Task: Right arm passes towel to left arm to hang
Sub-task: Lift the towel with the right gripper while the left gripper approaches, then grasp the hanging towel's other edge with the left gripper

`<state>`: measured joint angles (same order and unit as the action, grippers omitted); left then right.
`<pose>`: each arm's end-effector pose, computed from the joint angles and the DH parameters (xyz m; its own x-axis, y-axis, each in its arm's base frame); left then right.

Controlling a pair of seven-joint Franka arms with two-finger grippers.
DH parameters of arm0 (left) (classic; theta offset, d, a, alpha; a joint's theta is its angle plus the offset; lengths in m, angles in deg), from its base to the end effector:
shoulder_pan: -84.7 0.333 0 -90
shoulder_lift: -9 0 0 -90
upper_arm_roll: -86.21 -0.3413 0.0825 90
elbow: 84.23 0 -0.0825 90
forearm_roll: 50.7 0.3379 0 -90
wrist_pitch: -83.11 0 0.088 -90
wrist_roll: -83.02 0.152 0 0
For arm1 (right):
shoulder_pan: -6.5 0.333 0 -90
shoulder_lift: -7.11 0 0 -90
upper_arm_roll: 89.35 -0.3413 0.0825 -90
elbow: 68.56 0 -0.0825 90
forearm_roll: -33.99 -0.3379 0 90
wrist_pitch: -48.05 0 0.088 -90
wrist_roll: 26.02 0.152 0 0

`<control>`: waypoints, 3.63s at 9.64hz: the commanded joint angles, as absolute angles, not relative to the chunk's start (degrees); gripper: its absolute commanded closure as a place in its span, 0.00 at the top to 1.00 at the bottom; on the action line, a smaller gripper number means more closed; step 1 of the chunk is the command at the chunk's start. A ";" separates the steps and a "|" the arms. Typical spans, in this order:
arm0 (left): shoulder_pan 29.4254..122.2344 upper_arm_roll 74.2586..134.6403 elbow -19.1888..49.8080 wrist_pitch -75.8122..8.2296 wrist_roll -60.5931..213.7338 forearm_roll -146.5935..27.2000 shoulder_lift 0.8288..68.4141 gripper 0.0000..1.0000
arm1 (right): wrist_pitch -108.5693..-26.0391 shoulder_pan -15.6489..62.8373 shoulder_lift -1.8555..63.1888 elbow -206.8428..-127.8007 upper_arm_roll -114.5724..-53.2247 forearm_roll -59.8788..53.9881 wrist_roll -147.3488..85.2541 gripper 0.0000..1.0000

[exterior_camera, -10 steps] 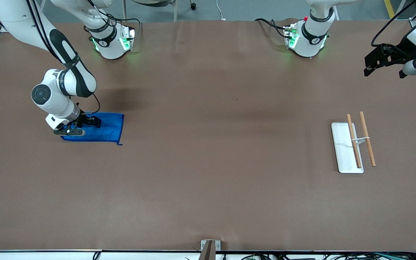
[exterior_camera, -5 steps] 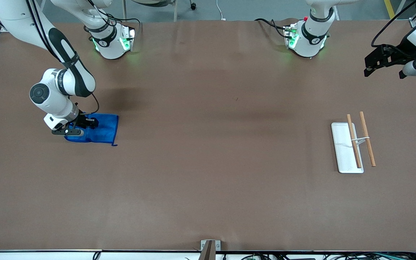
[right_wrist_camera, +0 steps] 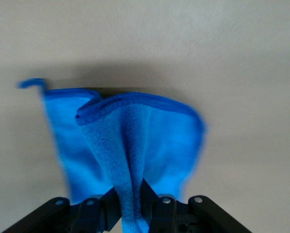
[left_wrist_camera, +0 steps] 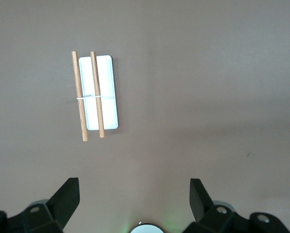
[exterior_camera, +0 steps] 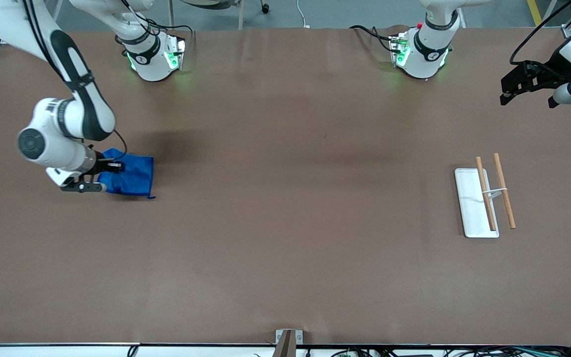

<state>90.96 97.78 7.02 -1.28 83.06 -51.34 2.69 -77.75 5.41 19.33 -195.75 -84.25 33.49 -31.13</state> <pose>0.4583 -0.0506 0.6393 0.9956 -0.0929 -0.0118 -0.0930 -0.9956 -0.0109 0.4824 -0.0518 0.2781 0.9718 -0.0234 -0.2346 -0.0260 -0.9996 -0.0078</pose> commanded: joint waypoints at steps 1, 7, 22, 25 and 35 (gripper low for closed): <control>91.30 98.08 6.83 -1.00 83.81 -51.50 4.08 1.00 | -60.84 5.70 16.70 -184.64 -87.22 27.61 -30.41 0.00; 89.36 98.08 7.27 -11.25 88.00 -76.07 11.97 1.00 | -65.02 6.23 17.05 -179.30 -104.77 -7.60 -28.04 0.00; 95.08 98.08 21.85 10.59 118.38 -130.25 37.48 0.72 | -83.08 17.56 39.63 -162.36 -128.90 -85.54 -70.31 0.00; 94.81 98.08 22.29 10.60 117.91 -130.25 37.83 0.70 | -84.05 18.01 39.72 -161.29 -128.90 -86.94 -70.40 0.00; 93.93 100.01 23.00 10.60 117.56 -137.10 37.39 0.35 | -84.13 18.36 39.72 -160.41 -128.99 -87.65 -71.63 0.00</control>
<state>93.85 100.23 21.38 11.25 117.23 -136.57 37.39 -83.40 18.04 39.09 -161.35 -128.41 -86.02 -69.55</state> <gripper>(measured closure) 0.520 0.872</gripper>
